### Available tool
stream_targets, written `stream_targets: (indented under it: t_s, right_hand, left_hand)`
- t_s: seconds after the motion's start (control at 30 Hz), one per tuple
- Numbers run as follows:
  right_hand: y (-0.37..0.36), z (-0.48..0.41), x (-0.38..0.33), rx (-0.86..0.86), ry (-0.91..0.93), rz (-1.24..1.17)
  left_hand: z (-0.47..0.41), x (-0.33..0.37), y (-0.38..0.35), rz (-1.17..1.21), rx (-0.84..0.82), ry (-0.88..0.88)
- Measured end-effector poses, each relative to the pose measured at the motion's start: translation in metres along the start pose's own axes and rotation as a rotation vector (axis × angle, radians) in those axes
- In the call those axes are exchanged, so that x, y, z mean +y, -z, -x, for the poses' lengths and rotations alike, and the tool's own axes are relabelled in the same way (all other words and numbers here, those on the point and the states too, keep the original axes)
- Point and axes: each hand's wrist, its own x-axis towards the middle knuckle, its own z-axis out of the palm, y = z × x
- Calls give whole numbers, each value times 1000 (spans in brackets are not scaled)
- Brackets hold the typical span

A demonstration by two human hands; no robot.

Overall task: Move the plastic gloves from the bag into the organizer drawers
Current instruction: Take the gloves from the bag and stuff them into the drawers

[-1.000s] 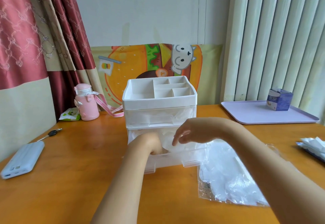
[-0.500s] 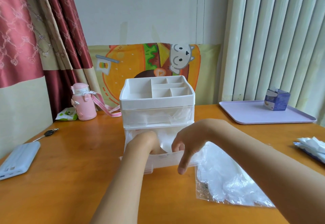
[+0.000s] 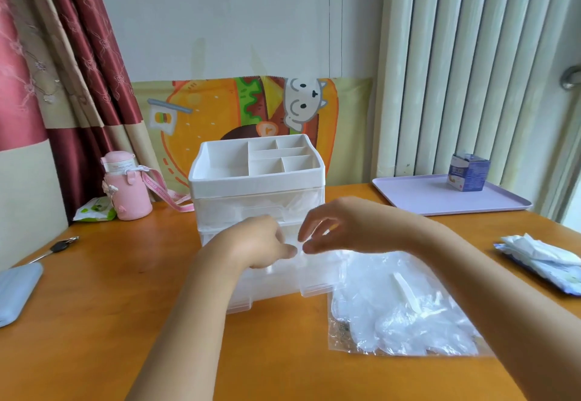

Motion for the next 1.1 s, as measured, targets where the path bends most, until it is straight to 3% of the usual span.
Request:
stream_targets:
  t_s: [0.1, 0.17, 0.3, 0.53, 0.67, 0.93, 1.1]
  right_hand:
    - [14, 34, 33, 258, -41, -100]
    - [18, 55, 62, 386, -155, -104]
    - [14, 90, 121, 447, -408, -43]
    - [-12, 125, 217, 467, -695, -126]
    - [-28, 123, 244, 420, -708, -104]
    - [-49, 102, 251, 407, -609, -168]
    - [-49, 93, 256, 535, -536, -161]
  left_hand:
    - [17, 27, -2, 213, 286, -180]
    - [27, 50, -13, 267, 358, -317]
    - [31, 91, -59, 252, 268, -444]
    - [-2, 111, -134, 203, 47, -483]
    - [-29, 113, -156, 191, -9, -443]
    - [-54, 126, -195, -75, -129, -321]
    - [-53, 118, -202, -96, -107, -303]
